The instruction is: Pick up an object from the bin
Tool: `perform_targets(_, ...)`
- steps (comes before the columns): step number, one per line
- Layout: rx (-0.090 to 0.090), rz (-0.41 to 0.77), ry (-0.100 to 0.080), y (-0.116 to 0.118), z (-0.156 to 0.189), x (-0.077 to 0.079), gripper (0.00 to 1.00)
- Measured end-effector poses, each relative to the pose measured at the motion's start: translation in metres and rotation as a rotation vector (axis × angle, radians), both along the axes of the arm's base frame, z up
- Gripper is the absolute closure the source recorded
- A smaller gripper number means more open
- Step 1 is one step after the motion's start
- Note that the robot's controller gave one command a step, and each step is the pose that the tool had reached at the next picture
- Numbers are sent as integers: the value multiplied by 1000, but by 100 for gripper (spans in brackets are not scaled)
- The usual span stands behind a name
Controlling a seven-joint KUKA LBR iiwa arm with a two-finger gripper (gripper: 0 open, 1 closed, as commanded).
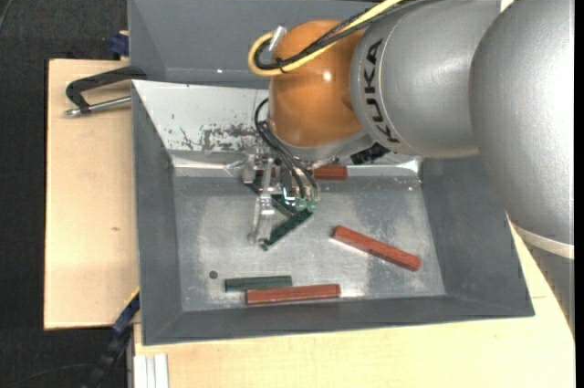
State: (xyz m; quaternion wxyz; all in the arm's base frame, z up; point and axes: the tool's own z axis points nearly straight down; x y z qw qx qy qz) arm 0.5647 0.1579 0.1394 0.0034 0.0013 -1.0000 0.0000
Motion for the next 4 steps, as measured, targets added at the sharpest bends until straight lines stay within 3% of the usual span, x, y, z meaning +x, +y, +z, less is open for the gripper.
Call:
perform_targets(1,-1,149,-3,-38,-58,-2,0)
perform_targets(2,1,247,-10,-65,-68,-39,0)
perform_targets(3,2,247,-10,-64,-68,-39,100)
perform_targets(4,2,253,-22,-72,73,-19,100)
